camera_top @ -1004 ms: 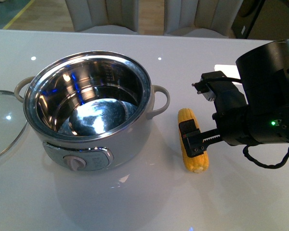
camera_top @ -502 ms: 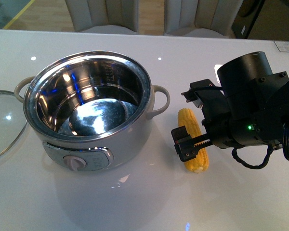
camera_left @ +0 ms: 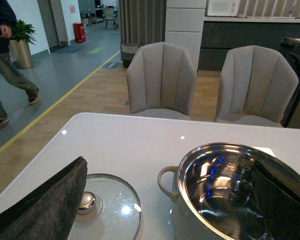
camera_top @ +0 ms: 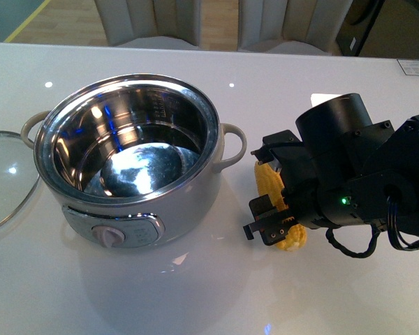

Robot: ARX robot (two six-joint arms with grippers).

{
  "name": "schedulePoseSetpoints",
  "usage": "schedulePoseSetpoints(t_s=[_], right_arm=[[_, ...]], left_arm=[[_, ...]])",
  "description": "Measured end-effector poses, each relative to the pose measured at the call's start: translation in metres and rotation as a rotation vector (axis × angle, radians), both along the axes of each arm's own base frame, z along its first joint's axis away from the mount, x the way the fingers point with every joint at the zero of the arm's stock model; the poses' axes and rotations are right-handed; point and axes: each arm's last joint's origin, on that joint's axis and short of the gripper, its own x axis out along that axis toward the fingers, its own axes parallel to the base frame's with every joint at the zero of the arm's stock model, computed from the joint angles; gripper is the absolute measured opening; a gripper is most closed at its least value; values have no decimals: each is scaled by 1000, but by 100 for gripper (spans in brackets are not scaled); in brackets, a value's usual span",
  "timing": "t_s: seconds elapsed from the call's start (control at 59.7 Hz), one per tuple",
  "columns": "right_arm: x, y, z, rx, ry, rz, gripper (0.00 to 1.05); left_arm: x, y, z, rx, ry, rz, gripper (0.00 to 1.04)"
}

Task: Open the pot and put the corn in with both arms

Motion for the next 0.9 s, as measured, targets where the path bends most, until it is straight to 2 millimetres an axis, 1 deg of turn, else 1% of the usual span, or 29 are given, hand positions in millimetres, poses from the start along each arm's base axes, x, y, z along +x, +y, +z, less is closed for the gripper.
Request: schedulePoseSetpoints(t_s=[0.1,0.201,0.301,0.435,0.469,0.519,0.603,0.703,0.904], right_arm=[[0,0,0,-2,0,-2,47],[-1,1,0,0,-1,-5,37],[-2,0,0,6,-4,-11,31],[-6,-6,5,20,-9,-32,27],[-7,-8,9,33,-13,-38,26],[-6,-11,21,71,-33,-55,25],[0,-14,49,169,-80,-99,23],[4,-15,73,241,-126,-135,23],[9,-8,107,337,-177,-178,23]], left_arm=[[0,0,0,0,0,0,98],[0,0,0,0,0,0,98],[0,0,0,0,0,0,98],[0,0,0,0,0,0,98],[0,0,0,0,0,0,98],[0,0,0,0,0,0,98],[0,0,0,0,0,0,98],[0,0,0,0,0,0,98],[0,0,0,0,0,0,98]])
